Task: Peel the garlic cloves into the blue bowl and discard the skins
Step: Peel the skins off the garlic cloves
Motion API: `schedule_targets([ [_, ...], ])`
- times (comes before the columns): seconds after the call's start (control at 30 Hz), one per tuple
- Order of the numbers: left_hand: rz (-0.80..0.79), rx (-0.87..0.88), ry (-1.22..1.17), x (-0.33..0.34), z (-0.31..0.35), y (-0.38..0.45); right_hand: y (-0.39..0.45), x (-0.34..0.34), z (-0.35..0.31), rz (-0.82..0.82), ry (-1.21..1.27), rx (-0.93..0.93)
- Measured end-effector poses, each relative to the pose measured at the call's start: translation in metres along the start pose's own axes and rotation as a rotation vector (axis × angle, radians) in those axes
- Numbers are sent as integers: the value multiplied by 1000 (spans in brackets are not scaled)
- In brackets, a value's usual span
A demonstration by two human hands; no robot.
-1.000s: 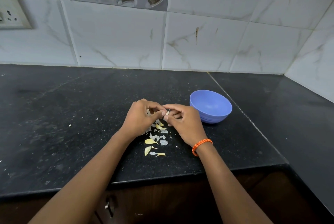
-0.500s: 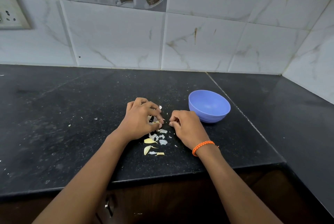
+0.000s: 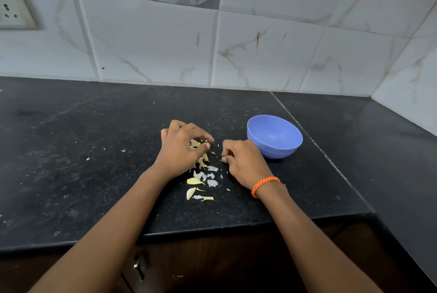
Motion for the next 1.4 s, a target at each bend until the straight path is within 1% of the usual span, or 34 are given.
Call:
schedule_targets([
  [0.07, 14, -10, -6, -1, -1, -1, 4, -3, -5, -37, 16, -5],
  [0.1, 20, -19, -10, -2, -1, 0, 7, -7, -8, -17, 36, -4],
  [0.2, 38, -39, -19, -3, -3, 1, 18, -31, -10, 175, 125, 2],
  [0.23, 40, -41, -19, -3, -2, 1, 17, -31, -9, 207, 127, 2],
  [0.27, 41, -44, -18, -3, -2, 1, 12, -25, -10, 188, 91, -1],
  [0.33, 22, -58, -25, -2, -2, 2, -3, 1, -13, 66, -40, -26],
  [0.37, -2, -59, -32, -1, -1, 1, -6, 7, -12, 30, -73, -30],
  [0.47, -67, -57, -42, 3, 4, -1, 3, 6, -6, 3, -56, -7],
  [0.53, -98, -43, -42, 6, 4, -3, 6, -1, -1, 59, 98, 70],
  [0.63, -109, -31, -95, 7, 7, -5, -1, -9, 9, 221, 530, 236],
  [0.7, -74, -25, -123, 4, 10, -4, -4, -8, 14, 242, 711, 295],
  [0.77, -33, -20, -144, 1, 13, -2, -6, -7, 14, 239, 786, 299],
  [0.9, -7, -26, -189, 2, 13, -1, -11, -12, 18, 315, 760, 290],
  [1.03, 12, 2, -119, 5, 13, -1, -12, -14, 14, 382, 606, 192],
  [1.13, 33, 38, -87, 3, 15, -1, -14, -15, 8, 397, 523, 117],
  [1.23, 45, 39, -105, 1, 17, 0, -13, -15, 8, 403, 485, 90],
  [1.4, 5, 38, -149, 2, 26, -2, -12, -17, 7, 452, 372, 63],
])
Point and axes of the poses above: each hand's wrist, its own y-axis towards the middle knuckle, its own x-axis out of the palm, z = x × y, the point moved 8 cm from there along y, towards the middle knuckle, and after that the axes turned 14 degrees about z, right-handed, at the moved point
